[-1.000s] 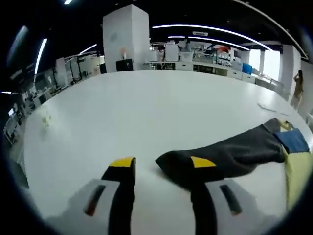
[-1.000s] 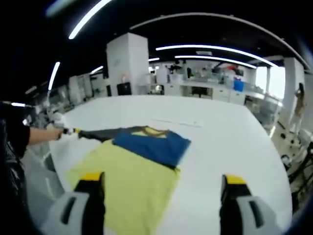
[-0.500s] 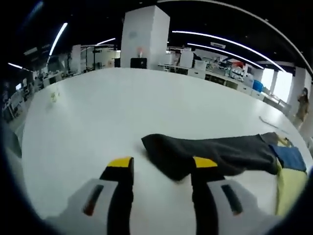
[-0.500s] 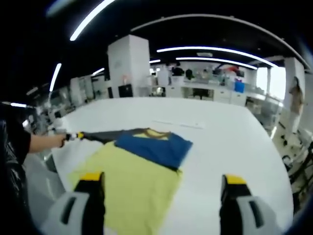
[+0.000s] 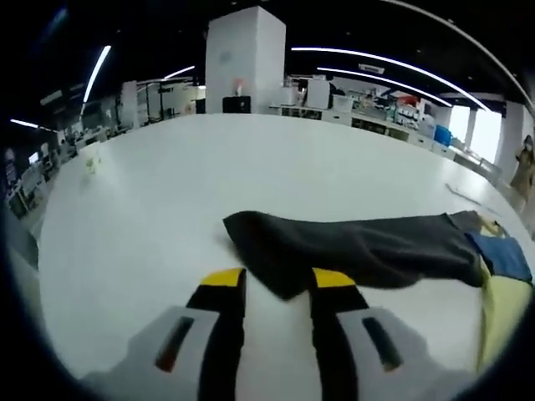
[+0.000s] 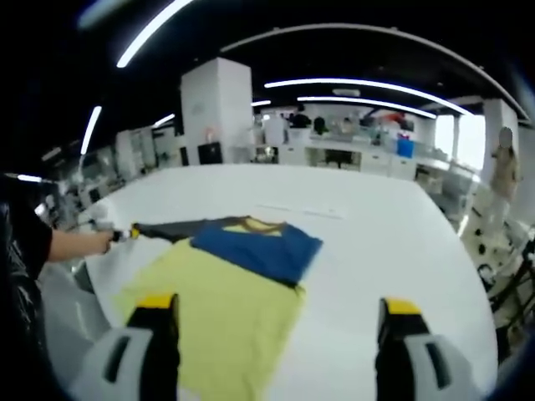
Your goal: Fold the garment on the visible template until the final outline fits inside the template.
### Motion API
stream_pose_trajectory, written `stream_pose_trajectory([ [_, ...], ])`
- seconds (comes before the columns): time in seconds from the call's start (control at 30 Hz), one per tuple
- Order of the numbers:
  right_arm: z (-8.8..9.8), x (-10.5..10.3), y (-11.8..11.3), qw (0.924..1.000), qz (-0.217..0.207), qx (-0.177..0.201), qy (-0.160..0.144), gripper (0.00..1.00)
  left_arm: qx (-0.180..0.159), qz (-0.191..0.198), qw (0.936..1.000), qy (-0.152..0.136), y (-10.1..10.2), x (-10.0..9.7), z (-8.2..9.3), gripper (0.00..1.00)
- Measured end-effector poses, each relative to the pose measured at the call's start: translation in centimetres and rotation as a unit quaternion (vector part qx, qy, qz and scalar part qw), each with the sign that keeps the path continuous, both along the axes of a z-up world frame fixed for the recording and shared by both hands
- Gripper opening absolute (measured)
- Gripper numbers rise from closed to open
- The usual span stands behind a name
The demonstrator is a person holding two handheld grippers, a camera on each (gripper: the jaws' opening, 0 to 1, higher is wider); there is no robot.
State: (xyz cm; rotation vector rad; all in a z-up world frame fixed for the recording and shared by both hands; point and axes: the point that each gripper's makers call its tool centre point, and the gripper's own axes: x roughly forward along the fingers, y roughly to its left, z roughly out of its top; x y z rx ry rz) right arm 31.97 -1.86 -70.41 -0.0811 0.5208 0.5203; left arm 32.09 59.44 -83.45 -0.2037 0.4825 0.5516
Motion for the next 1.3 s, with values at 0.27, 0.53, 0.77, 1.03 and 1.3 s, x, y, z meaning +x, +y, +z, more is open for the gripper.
stream_pose_trajectory([
  [0.27, -0.2, -0.2, 0.0, 1.0, -0.004, -0.001, 0.003, 0.99, -0.022, 0.041, 0.9989, 0.008, -0.1, -0.4, 0.1, 0.15],
  [0.53, 0.3, 0.1, -0.1, 0.9998, -0.007, 0.017, -0.004, 0.99, -0.058, 0.047, 0.9972, 0.001, 0.4, 0.5, -0.6, 0.0],
  [0.77, 0.8, -0.2, 0.3, 0.9986, -0.004, 0.052, 0.004, 0.99, -0.044, 0.02, 0.9988, 0.001, 1.0, 0.0, 0.6, 0.0],
  [1.03, 1.0, -0.4, 0.4, 0.9988, -0.001, 0.049, 0.002, 0.99, 0.002, -0.043, 0.9985, 0.034, 1.9, -0.3, 2.6, 0.0],
  [1.3, 0.9, -0.8, 0.5, 0.9989, 0.0, 0.047, 0.006, 0.99, -0.013, -0.079, 0.9948, 0.063, 5.2, 0.2, 0.6, 0.0],
])
